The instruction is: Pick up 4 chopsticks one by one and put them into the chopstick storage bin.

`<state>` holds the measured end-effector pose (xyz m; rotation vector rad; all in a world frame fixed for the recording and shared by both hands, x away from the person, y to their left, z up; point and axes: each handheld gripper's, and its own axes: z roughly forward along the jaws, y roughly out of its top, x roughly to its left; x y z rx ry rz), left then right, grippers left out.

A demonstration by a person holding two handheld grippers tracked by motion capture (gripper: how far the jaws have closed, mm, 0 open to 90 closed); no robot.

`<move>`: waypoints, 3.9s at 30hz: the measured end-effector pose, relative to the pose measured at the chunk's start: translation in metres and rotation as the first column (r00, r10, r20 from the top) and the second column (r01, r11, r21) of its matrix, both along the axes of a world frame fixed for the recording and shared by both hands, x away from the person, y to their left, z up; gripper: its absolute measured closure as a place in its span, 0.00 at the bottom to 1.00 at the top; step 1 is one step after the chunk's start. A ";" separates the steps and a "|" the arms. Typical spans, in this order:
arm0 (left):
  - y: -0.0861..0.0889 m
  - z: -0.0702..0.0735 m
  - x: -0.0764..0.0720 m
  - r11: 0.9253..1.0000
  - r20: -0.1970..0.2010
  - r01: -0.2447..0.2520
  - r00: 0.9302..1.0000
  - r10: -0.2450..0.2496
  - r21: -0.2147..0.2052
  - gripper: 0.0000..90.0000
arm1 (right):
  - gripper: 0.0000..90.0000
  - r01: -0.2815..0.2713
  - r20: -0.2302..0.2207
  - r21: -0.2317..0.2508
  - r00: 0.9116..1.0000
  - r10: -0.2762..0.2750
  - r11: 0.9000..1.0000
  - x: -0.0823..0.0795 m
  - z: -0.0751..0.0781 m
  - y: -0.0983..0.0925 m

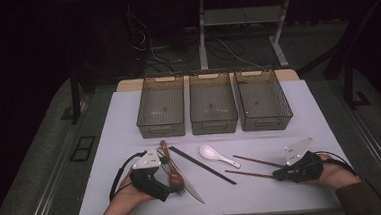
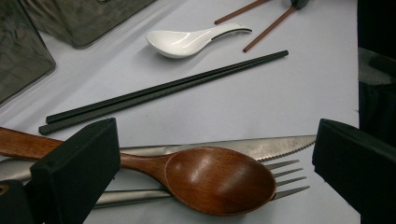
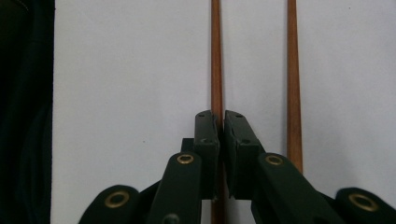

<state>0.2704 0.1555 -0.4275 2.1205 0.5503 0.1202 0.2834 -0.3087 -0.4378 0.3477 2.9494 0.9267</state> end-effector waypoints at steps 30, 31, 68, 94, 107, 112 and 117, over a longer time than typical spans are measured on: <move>0.010 -0.012 -0.004 0.998 0.005 -0.056 0.998 0.056 -0.037 0.00 | 0.93 0.174 -0.009 0.161 0.985 -0.175 0.972 0.008 0.027 -0.005; 0.010 -0.012 -0.004 0.998 0.007 -0.054 0.998 0.055 -0.039 0.00 | 0.93 0.183 -0.010 0.166 0.983 -0.184 0.969 0.009 0.028 -0.004; 0.001 -0.010 -0.006 0.998 0.006 -0.051 0.999 0.052 -0.035 0.00 | 0.93 0.336 -0.022 0.288 0.938 -0.345 0.897 0.048 0.047 0.044; 0.002 -0.008 -0.006 0.998 0.009 -0.051 0.999 0.052 -0.044 0.00 | 0.93 0.378 -0.035 0.412 0.916 -0.400 0.829 0.097 0.060 0.115; 0.001 -0.008 -0.008 0.998 0.008 -0.046 0.999 0.047 -0.053 0.00 | 0.93 0.403 -0.012 0.430 0.897 -0.441 0.808 0.125 0.078 0.157; 0.000 -0.009 -0.007 0.998 0.004 -0.043 0.999 0.043 -0.048 0.00 | 0.93 0.406 -0.002 0.428 0.894 -0.448 0.808 0.137 0.083 0.179; 0.001 -0.009 -0.007 0.998 0.002 -0.042 0.999 0.042 -0.050 0.00 | 0.93 0.402 -0.003 0.424 0.897 -0.442 0.812 0.149 0.084 0.206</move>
